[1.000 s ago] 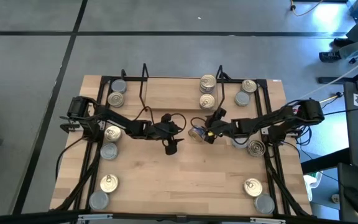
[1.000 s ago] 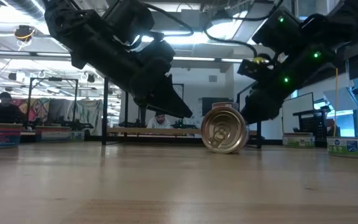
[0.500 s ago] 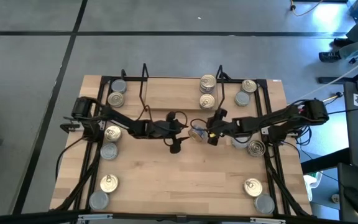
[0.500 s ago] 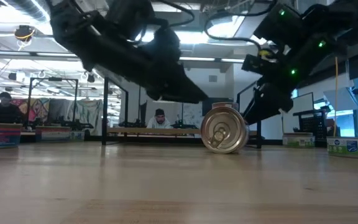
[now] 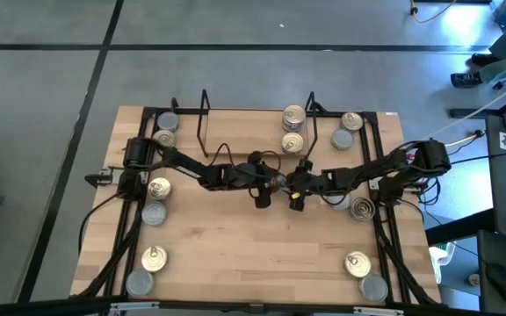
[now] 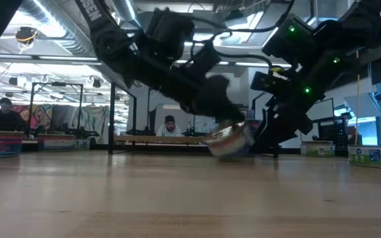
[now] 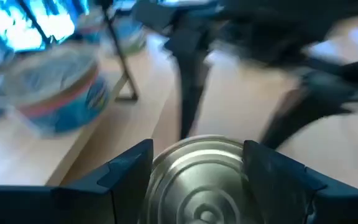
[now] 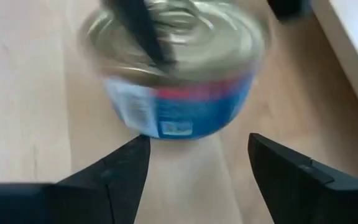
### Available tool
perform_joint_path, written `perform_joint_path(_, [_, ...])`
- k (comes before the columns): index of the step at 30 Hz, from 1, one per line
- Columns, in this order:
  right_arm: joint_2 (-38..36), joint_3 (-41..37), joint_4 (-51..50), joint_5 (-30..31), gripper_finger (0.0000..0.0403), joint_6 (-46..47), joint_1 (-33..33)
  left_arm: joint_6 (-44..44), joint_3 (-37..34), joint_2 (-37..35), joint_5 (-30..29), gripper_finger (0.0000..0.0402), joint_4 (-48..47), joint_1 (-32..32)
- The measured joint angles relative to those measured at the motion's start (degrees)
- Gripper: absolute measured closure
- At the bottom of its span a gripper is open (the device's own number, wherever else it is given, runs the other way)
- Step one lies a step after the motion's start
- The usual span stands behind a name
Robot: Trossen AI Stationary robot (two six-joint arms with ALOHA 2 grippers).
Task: Stack canned seafood by type on shelf
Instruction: Stack the blue-pink tuna can on top of the other blue-pink tuna can on the shelf
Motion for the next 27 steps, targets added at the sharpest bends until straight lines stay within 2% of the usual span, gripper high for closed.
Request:
perform_joint_path(4, [2.2, -0.3, 4.3, -1.7, 0.0134, -0.9, 0.0, -2.0, 0.0, 0.4, 0.4, 0.0153, -1.7, 1.0])
perform_joint_path(9, [1.8, -0.3, 0.9, 0.1, 0.0134, -1.1, 0.0, -2.6, -0.1, 0.0, 0.8, 0.0153, -6.5, 0.3])
perform_joint_path(17, [-2.9, -0.3, 0.2, 0.1, 0.0134, -1.5, 0.0, -2.3, -0.3, -9.3, 0.9, 0.0153, -17.5, -1.3])
perform_joint_path(19, [-3.0, -0.3, 0.6, 0.1, 0.0134, -1.5, 0.0, -0.9, -1.7, -11.5, 1.9, 0.0153, -17.4, -0.9])
perform_joint_path(23, [-3.0, -0.3, 0.5, -1.0, 0.0134, -1.4, 0.0, -0.8, -4.7, -11.6, 10.1, 0.0153, -14.4, 1.6])
perform_joint_path(27, [-3.0, -0.3, 0.1, -1.0, 0.0134, -1.4, 0.0, -0.9, -6.6, -8.1, 11.7, 0.0153, -10.1, 3.5])
